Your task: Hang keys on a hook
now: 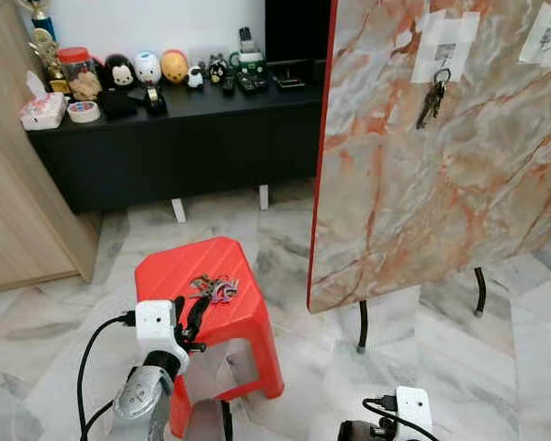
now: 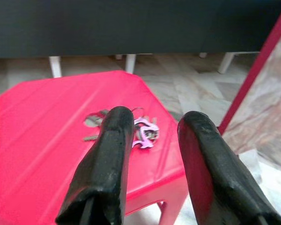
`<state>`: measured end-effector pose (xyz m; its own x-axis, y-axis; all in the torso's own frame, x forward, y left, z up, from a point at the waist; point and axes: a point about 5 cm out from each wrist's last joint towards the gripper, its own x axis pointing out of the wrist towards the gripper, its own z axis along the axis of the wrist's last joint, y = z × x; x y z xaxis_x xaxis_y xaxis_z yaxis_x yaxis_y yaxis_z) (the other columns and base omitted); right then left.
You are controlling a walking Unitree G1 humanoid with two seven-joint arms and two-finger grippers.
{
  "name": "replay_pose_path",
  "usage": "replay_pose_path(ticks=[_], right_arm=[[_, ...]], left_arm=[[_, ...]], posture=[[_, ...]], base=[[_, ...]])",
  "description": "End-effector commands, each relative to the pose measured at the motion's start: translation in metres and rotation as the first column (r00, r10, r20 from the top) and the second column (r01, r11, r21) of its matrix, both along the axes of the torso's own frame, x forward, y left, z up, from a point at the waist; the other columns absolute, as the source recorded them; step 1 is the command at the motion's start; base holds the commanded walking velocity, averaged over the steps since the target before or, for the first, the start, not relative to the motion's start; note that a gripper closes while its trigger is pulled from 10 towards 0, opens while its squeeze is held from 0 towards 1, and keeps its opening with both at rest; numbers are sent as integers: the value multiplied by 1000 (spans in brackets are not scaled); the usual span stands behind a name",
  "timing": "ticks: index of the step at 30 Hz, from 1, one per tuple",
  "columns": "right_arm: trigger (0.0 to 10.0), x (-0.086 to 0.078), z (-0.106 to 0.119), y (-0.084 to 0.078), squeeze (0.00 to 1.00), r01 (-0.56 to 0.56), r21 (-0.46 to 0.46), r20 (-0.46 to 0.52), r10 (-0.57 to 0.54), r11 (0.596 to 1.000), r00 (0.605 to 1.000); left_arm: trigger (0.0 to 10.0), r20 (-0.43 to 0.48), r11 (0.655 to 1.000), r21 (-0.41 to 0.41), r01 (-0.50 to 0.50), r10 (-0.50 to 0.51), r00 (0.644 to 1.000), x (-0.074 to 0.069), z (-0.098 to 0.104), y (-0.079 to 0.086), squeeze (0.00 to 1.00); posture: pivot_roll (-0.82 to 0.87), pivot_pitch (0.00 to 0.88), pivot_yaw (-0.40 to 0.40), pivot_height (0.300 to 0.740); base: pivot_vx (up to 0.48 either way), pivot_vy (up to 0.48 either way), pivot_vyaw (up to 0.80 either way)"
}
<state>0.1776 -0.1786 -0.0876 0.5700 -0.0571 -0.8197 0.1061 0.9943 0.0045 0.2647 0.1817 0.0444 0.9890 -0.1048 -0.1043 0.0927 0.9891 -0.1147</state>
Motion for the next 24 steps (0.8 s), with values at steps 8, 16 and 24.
replay_pose_path(ticks=[8,16,24], right_arm=[[10000,-15,-7,-1,0,4,-5,-75,-4,1000,997],[10000,-6,1,-5,0,100,-36,94,-96,994,991],[10000,54,41,-12,0,76,-85,382,-38,993,924]], left_arm=[[10000,-35,1000,4,3,-3,999,-3,-8,1,0],[10000,-26,1000,8,-2,2,1000,-2,-7,2,0],[10000,-24,1000,10,-7,7,1000,-2,-7,4,0]], posture=[[40,18,-32,610],[49,20,-33,571],[36,15,-33,571]], base=[[0,0,0],[0,0,0],[0,0,0]])
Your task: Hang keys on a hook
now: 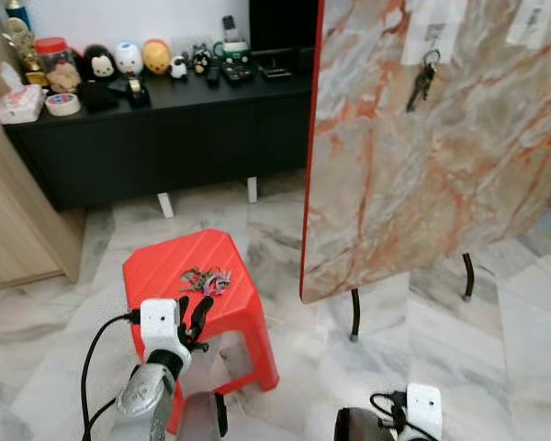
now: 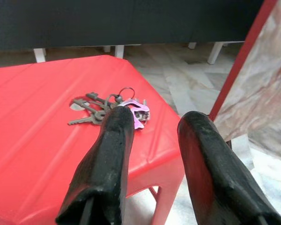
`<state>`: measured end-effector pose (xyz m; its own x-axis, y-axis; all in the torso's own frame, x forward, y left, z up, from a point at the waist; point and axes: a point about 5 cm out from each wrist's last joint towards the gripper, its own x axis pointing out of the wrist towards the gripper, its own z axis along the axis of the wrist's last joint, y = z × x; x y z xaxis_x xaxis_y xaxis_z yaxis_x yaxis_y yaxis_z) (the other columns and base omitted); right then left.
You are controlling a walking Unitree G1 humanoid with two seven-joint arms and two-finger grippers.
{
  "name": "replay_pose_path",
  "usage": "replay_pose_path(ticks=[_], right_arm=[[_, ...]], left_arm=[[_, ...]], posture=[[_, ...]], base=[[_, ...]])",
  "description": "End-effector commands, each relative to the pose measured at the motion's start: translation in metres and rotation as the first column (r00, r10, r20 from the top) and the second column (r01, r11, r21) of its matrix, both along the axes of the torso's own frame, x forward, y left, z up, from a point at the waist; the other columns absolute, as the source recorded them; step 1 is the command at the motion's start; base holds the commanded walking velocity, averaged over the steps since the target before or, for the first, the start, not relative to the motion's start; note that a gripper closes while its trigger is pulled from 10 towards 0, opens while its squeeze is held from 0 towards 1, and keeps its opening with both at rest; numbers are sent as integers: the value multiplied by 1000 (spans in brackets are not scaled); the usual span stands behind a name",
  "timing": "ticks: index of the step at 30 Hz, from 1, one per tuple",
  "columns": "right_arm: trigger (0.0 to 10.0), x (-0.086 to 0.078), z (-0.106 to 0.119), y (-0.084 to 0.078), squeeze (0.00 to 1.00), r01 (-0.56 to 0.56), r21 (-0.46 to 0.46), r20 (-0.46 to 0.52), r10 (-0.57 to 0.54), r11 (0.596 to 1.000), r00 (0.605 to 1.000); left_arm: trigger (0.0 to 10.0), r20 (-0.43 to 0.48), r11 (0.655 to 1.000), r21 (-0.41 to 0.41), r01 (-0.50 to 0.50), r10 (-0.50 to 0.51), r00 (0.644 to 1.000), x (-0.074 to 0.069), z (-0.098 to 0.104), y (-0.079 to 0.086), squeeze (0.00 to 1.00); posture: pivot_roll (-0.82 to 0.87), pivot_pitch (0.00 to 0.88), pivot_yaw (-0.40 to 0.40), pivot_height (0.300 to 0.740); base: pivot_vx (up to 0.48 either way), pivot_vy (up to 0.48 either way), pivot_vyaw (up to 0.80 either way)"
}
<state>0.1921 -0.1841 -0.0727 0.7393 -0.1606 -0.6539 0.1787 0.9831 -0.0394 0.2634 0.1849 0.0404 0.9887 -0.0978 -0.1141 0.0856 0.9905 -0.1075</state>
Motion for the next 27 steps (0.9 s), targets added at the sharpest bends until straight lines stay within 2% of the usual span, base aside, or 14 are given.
replay_pose_path(ticks=[1,2,6,7,9,12,17,22,27], right_arm=[[10000,57,41,-9,0,-20,-50,212,30,999,977],[10000,68,50,-10,0,-25,-65,254,40,998,966],[10000,73,57,-11,0,-22,-73,302,43,997,952],[10000,77,63,-10,0,-24,-78,351,50,997,935],[10000,79,66,-9,0,-30,-86,373,60,996,926],[10000,85,73,-7,0,-29,-48,422,46,998,905],[10000,83,69,-1,0,-53,-46,400,67,998,914],[10000,66,52,5,0,-78,-44,321,88,996,943],[10000,52,39,3,0,-72,-48,252,82,996,964]], left_arm=[[10000,-15,1000,2,-1,1,1000,-1,-3,0,0],[10000,-14,1000,1,-2,2,1000,-1,-3,0,0],[10000,-11,1000,1,-5,5,1000,-1,-3,0,0],[10000,-9,1000,1,-7,7,1000,-1,-3,0,0],[10000,-8,1000,1,-7,7,1000,-2,-3,1,0],[10000,-11,1000,4,-9,9,1000,-3,-4,1,0],[10000,-9,1000,3,-9,9,1000,-3,-4,0,0],[10000,-5,1000,1,-9,9,1000,-3,-3,-1,0],[10000,-7,1000,0,-13,13,1000,-2,-3,-1,0]], posture=[[38,14,-34,571],[42,14,-34,571],[44,12,-35,571],[42,10,-33,571],[39,10,-31,571],[30,3,-28,571],[36,0,-31,571],[37,0,-31,571],[31,0,-30,571]], base=[[0,0,0],[0,0,0],[0,0,0],[0,0,0],[0,0,0],[0,0,0],[0,0,0],[0,0,0],[0,0,0]])
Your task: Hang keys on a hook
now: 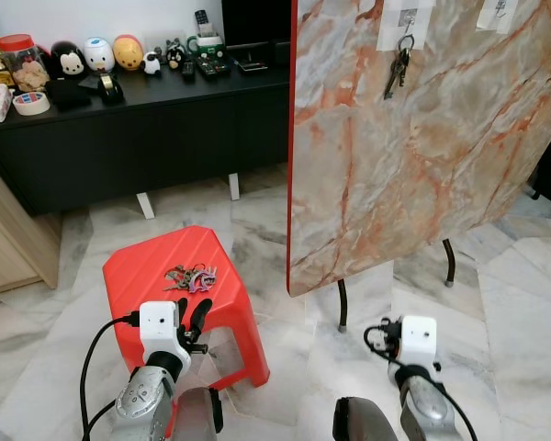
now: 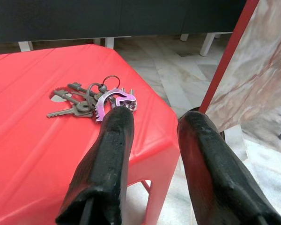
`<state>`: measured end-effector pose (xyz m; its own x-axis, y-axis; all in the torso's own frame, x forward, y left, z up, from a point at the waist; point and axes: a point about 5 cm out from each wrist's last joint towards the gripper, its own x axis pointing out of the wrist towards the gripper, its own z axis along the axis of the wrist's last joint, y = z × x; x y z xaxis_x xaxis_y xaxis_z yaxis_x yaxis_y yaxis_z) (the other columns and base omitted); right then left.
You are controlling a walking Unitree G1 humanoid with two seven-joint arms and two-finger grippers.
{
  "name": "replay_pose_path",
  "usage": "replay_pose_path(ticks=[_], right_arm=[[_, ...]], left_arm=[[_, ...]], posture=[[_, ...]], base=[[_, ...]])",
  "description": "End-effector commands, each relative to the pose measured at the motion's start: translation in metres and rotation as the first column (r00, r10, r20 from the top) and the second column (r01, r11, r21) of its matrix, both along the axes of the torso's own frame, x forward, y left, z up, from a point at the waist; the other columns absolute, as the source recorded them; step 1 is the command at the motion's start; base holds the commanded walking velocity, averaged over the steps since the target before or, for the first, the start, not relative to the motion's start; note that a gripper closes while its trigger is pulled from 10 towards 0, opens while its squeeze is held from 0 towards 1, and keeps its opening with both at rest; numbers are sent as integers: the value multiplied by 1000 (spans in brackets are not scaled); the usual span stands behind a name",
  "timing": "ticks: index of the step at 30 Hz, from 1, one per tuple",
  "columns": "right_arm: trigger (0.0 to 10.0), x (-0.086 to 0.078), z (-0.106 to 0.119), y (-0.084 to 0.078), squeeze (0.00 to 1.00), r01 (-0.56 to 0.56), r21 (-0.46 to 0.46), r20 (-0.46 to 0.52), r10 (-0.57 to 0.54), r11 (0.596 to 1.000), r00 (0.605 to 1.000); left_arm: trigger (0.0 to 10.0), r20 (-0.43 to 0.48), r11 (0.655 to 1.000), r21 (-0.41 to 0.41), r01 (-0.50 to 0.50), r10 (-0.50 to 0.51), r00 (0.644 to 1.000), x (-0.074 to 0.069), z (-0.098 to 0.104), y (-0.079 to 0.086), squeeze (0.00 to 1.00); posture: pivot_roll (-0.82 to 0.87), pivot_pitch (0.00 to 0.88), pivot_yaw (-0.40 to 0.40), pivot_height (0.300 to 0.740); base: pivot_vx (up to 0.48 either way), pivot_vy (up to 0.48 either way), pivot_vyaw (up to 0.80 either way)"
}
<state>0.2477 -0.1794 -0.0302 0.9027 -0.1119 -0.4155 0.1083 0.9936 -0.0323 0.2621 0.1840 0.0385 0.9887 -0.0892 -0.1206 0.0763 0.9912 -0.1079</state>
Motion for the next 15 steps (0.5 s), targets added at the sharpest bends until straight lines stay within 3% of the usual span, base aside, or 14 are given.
replay_pose_path(ticks=[1,3,15], right_arm=[[10000,-10,-9,-3,0,13,2,-57,-13,1000,998],[10000,-11,-10,-3,0,16,5,-67,-16,1000,998],[10000,-9,-11,-2,0,18,1,-88,-18,1000,996]], left_arm=[[10000,-1,1000,-2,-3,3,1000,0,-1,0,0],[10000,-1,1000,-2,-2,2,1000,0,-1,-1,0],[10000,-4,1000,0,-13,13,1000,1,-1,2,0]], posture=[[32,0,-30,571],[31,3,-30,571],[37,11,-34,571]], base=[[0,0,0],[0,0,0],[267,0,0]])
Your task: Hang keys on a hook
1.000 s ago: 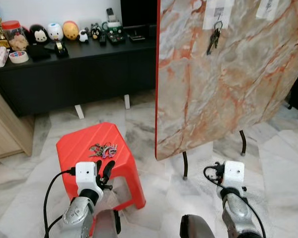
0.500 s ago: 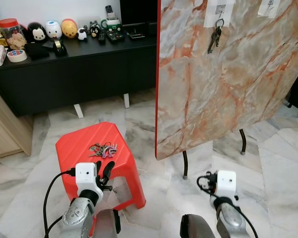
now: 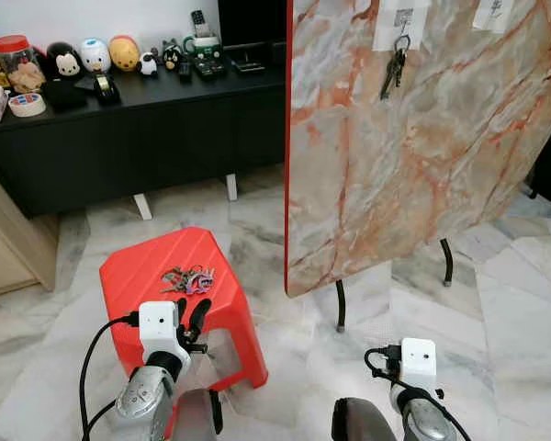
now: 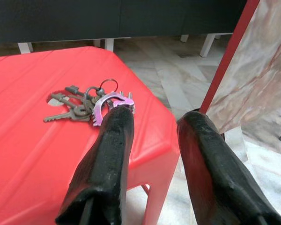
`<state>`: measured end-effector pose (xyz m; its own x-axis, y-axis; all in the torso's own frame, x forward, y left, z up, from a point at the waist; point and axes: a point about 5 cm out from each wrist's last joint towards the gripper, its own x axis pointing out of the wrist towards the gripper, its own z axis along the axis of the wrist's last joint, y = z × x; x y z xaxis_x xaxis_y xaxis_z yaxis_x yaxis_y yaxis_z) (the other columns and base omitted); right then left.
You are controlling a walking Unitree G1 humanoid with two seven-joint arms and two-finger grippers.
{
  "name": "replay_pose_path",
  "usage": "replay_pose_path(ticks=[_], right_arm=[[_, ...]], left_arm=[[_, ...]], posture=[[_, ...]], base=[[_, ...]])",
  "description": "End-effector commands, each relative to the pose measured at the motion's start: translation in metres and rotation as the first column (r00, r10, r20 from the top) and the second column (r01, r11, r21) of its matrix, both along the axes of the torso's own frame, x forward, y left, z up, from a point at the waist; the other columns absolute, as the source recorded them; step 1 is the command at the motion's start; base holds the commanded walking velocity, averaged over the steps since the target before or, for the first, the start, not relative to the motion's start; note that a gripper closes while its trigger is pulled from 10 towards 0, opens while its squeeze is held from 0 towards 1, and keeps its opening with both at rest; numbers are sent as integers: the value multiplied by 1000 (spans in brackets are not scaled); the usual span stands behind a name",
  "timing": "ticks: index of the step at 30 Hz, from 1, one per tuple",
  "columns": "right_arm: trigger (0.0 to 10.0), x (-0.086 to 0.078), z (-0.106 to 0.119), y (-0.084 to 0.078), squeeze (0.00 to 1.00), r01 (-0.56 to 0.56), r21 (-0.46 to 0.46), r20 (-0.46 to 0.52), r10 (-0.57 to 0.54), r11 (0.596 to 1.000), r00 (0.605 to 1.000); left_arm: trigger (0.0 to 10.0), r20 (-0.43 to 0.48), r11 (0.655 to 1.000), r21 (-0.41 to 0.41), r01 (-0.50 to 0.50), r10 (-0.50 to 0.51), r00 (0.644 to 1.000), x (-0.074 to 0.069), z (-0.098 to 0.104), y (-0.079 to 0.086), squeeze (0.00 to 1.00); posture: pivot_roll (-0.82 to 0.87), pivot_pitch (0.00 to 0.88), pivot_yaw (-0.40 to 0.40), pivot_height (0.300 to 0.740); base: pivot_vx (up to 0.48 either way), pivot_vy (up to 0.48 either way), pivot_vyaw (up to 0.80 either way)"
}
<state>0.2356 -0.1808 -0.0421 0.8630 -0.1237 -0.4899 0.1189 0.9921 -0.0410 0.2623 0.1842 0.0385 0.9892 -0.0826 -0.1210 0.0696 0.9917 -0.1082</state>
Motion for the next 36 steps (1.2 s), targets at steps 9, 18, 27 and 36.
replay_pose_path(ticks=[9,18,27,36], right_arm=[[10000,5,2,1,0,-6,1,-10,6,1000,1000],[10000,5,2,3,0,-29,-14,-9,29,999,1000],[10000,4,0,4,0,-26,1,-24,26,1000,999],[10000,4,0,4,0,-22,0,-31,22,1000,999]], left_arm=[[10000,-1,1000,1,-13,13,1000,1,0,2,0],[10000,-1,1000,3,-17,17,1000,1,0,3,0],[10000,-1,1000,5,-20,20,1000,2,0,3,0],[10000,-1,1000,4,-19,19,1000,2,0,3,0]], posture=[[37,14,-35,571],[39,15,-35,571],[41,16,-36,571],[42,15,-38,571]], base=[[291,0,0],[297,0,228],[297,0,64],[298,0,0]])
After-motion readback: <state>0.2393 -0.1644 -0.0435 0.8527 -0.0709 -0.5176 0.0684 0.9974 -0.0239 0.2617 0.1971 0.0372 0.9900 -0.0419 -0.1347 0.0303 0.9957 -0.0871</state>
